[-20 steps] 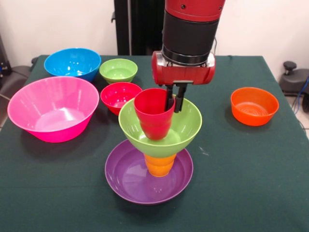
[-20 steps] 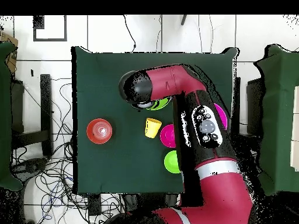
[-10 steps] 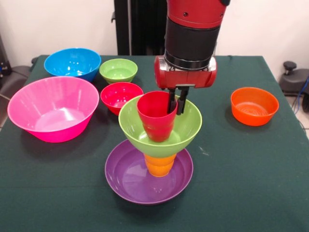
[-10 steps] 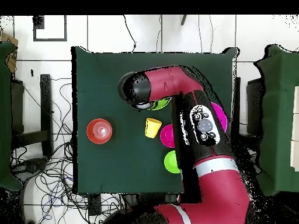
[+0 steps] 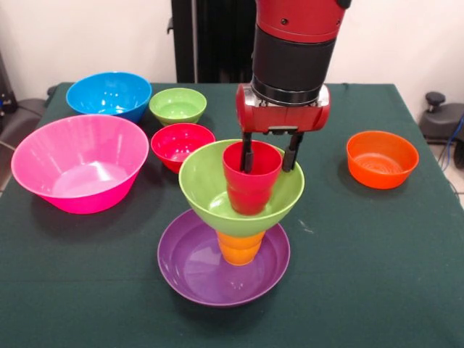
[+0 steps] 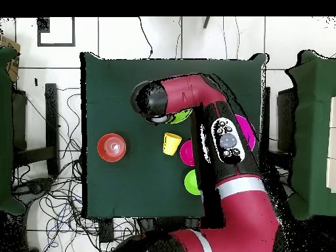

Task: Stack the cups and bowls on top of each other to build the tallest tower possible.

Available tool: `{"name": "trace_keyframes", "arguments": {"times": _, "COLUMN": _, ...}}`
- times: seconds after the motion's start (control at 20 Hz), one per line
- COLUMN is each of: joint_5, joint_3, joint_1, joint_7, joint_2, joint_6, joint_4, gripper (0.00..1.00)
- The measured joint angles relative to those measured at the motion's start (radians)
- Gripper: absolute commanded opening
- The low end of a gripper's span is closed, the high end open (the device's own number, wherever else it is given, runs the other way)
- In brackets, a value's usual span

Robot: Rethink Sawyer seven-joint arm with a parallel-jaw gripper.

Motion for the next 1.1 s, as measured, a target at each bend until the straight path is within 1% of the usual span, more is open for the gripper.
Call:
{"name": "trace_keyframes", "arguments": {"times": 0.55, "joint_5": 0.008, "joint_3": 0.0, "joint_1": 0.002, "joint_7": 0.0, "joint_2": -0.011, "joint_6": 0.005, "joint_4": 0.001, "gripper": 1.0}}
{"name": "trace_keyframes", "arguments": {"times": 0.75, "joint_5": 0.057, "joint_3": 0.0, "joint_1": 0.002, "joint_7": 0.0, "joint_2": -0.053, "joint_6": 0.045, "joint_4": 0.008, "gripper": 1.0}}
{"name": "trace_keyframes", "arguments": {"times": 0.9, "joint_5": 0.104, "joint_3": 0.004, "joint_1": 0.002, "joint_7": 0.0, "joint_2": -0.099, "joint_6": 0.1, "joint_4": 0.013, "gripper": 1.0}}
{"name": "trace_keyframes", "arguments": {"times": 1.05, "joint_5": 0.158, "joint_3": 0.01, "joint_1": 0.002, "joint_7": 0.0, "joint_2": -0.163, "joint_6": 0.187, "joint_4": 0.015, "gripper": 1.0}}
{"name": "trace_keyframes", "arguments": {"times": 1.1, "joint_5": 0.165, "joint_3": 0.011, "joint_1": 0.002, "joint_7": 0.0, "joint_2": -0.173, "joint_6": 0.201, "joint_4": 0.015, "gripper": 1.0}}
